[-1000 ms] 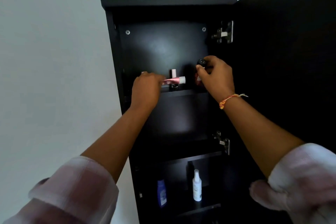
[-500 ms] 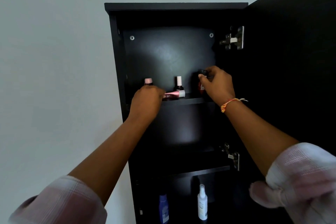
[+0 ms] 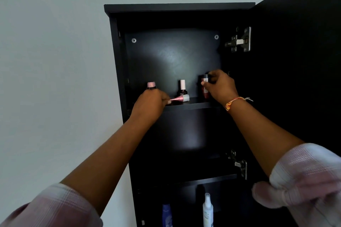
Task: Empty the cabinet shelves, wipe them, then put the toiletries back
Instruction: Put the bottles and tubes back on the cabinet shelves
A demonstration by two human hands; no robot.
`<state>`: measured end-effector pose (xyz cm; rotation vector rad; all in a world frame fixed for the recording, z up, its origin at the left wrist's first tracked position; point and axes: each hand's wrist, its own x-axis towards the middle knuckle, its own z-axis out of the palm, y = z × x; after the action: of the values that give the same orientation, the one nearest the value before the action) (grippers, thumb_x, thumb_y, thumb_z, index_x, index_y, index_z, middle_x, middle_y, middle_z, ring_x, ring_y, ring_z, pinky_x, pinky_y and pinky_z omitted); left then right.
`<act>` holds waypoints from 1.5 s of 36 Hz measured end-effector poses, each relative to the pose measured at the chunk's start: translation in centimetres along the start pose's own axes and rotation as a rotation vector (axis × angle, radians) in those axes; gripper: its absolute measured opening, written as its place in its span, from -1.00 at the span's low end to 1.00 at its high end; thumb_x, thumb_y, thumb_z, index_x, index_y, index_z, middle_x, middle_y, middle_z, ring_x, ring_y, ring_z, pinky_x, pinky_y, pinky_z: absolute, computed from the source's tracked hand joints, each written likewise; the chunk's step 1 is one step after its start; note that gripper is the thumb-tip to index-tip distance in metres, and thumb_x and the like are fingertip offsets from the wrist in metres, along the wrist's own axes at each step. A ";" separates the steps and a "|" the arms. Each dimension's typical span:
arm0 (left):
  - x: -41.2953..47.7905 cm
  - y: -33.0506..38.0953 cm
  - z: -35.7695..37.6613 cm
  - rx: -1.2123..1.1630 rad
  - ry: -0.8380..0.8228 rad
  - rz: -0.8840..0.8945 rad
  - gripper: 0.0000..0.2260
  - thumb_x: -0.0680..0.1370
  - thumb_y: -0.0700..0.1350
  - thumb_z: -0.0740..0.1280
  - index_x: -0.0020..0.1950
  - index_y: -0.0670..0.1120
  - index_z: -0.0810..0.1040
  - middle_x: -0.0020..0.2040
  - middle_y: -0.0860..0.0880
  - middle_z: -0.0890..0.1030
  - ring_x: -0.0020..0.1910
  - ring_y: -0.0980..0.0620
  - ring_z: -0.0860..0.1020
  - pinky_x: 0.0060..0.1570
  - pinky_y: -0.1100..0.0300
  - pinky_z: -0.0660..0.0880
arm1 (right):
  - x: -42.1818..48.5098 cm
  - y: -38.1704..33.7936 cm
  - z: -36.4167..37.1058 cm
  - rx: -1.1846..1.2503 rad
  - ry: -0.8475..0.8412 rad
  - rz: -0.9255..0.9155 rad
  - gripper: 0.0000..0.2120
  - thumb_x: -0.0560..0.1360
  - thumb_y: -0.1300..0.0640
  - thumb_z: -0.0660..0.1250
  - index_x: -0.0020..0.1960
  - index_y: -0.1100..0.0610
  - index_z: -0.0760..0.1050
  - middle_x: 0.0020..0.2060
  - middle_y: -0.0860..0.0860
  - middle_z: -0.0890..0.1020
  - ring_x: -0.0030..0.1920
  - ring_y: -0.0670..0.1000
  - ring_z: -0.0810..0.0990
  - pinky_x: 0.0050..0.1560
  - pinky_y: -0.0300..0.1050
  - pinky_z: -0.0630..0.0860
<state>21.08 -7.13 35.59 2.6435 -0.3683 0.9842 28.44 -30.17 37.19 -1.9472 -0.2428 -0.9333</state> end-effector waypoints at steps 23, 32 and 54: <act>-0.4 1.0 0.1 0.012 0.038 -0.034 -0.78 0.59 -0.01 0.30 0.04 -0.13 0.61 -0.04 -0.13 0.63 -0.06 -0.13 0.58 -0.03 -0.04 0.56 | -1.6 0.6 -0.3 -0.044 0.076 -0.014 -0.52 0.38 0.12 0.53 0.24 0.13 0.46 0.13 0.09 0.59 0.09 0.04 0.59 -0.02 -0.25 0.47; -3.1 2.9 1.2 0.047 0.337 0.148 -0.77 0.55 0.04 0.32 0.08 -0.08 0.56 0.01 -0.05 0.59 0.02 -0.08 0.52 0.01 -0.03 0.51 | -6.0 0.1 -0.5 -0.123 0.220 -0.178 -0.61 0.44 0.01 0.42 0.19 0.14 0.49 0.12 0.13 0.55 0.12 0.12 0.55 0.13 0.00 0.52; -22.2 3.5 15.6 -0.455 -0.063 -0.108 -0.94 0.56 -0.10 0.37 -0.10 -0.04 0.58 -0.19 0.16 0.60 -0.22 0.24 0.53 -0.13 0.35 0.48 | -26.7 9.6 2.1 -0.028 -0.220 0.140 -0.88 0.48 0.09 0.43 -0.05 0.13 0.58 -0.24 -0.01 0.65 -0.24 -0.10 0.62 -0.17 -0.28 0.53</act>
<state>12.81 -12.94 10.16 2.2573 -0.4043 0.6875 15.97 -28.42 11.64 -2.0652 -0.2165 -0.6352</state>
